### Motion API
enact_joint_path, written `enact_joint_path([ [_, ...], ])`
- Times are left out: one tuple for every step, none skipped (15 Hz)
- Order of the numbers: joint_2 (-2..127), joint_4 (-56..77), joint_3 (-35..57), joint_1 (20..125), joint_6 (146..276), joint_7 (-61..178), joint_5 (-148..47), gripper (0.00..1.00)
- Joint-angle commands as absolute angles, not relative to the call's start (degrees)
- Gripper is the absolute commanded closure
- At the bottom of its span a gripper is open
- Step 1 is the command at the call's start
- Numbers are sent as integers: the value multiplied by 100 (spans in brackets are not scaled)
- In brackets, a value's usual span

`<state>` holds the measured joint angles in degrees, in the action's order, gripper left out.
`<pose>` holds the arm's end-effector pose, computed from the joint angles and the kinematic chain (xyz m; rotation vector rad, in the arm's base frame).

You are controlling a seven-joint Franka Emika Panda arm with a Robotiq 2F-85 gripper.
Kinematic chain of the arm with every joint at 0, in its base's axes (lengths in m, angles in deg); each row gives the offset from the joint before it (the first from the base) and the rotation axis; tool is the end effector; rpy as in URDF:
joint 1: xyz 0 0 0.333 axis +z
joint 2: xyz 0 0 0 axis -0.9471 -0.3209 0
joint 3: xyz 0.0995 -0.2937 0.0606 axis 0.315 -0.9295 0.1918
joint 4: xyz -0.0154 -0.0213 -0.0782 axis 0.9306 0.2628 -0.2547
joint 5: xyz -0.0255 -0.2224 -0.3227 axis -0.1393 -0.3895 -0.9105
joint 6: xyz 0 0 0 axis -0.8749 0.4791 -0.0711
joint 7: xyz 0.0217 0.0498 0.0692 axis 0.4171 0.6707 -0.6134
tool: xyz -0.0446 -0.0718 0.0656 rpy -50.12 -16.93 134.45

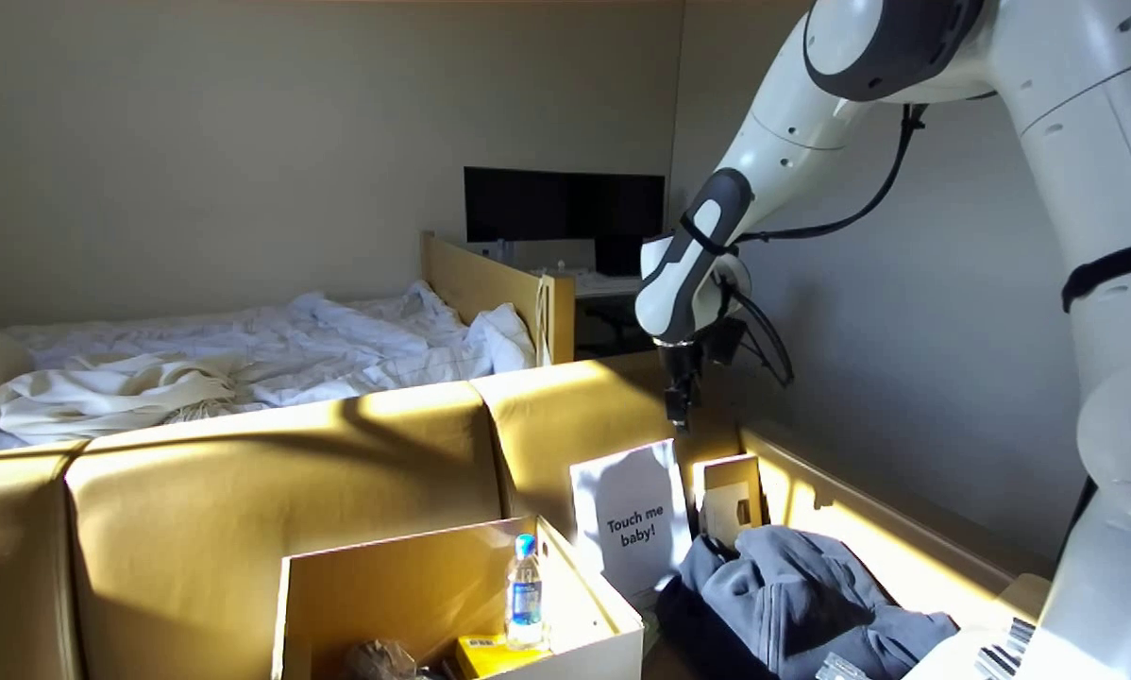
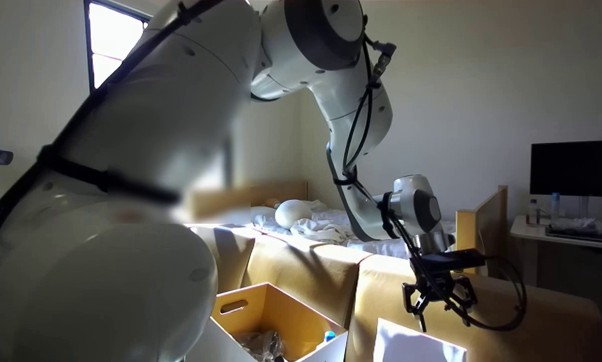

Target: Put the water inside the box

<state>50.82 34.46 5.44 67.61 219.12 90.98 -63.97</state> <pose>0.5833 -0.1345 0.2035 2.8265 0.7191 -0.1595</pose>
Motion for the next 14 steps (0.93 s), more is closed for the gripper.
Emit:
enact_joint_path([
  [6082,3862,403,6368,20267,9409,-6664,0],
  [6302,3888,381,6243,19713,9575,-6671,0],
  [6514,3904,351,6136,19158,9708,-6664,0],
  [6690,3827,325,6071,18603,9782,-6679,0],
  [6827,3798,280,6051,18320,9568,-6837,0],
  [6959,3740,223,6054,18084,9211,-7035,0],
  [7066,3702,178,6055,17988,8820,-7292,0],
  [7133,3618,148,6005,17916,8628,-7353,0],
  [7207,3564,112,5969,17942,8400,-7424,0],
  [7275,3519,85,5932,18038,8191,-7455,0],
  [7316,3449,49,5883,18142,8021,-7466,0],
  [7346,3358,11,5844,18208,7861,-7463,0],
  [7353,3203,-27,5785,18236,7765,-7361,0],
  [7338,3048,-68,5728,18257,7657,-7272,0],
])
